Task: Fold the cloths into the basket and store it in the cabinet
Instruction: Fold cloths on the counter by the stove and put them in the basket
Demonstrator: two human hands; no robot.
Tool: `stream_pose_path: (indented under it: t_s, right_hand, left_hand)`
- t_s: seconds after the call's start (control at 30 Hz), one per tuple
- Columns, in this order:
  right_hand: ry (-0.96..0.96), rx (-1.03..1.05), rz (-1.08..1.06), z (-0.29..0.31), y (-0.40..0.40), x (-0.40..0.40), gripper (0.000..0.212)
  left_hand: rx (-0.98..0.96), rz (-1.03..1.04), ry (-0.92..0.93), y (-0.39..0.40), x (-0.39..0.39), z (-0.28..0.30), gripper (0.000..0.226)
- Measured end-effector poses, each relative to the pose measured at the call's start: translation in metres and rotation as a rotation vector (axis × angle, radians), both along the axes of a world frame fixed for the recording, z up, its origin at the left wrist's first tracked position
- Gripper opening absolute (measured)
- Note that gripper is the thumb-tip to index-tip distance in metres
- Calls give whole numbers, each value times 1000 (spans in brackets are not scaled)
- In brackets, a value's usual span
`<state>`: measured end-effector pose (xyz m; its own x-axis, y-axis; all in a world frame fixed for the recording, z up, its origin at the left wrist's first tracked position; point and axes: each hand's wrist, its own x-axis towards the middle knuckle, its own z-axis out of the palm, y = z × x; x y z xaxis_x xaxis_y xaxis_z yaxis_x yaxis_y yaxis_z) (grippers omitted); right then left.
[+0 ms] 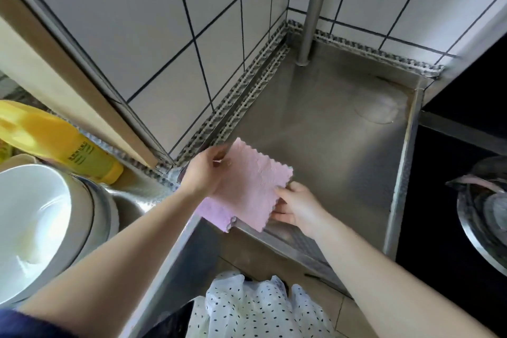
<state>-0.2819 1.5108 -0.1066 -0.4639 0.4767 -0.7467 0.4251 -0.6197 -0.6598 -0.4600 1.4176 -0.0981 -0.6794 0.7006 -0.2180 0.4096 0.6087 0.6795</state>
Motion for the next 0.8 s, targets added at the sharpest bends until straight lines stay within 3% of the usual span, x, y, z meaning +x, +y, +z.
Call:
stream_pose_path:
  t_s: [0.17,0.5,0.57,0.63,0.7,0.8]
  right_hand:
    - [-12,-29,98,-6,-21,-42,26]
    - [-110,5,113,-18,-39,-61,36]
    - [-111,6,104,-18,-41,-61,34]
    - [-113,33,121,-17,-44,-58,37]
    - [-195,310,222,-20,-48,-49,54]
    - [-260,1027,386,-19,-62,-38,66]
  left_hand:
    - [-117,-46,169,-27,-29,3,43]
    - [-310,-172,174,-39,-25,3,61]
    - [-236,-233,270,-46,-17,0,65]
    - [-28,-363,440,-53,-10,-4,55]
    - [92,-463,504,-56,-8,-11,48]
    - [-38,-565,536,-58,-10,-30,50]
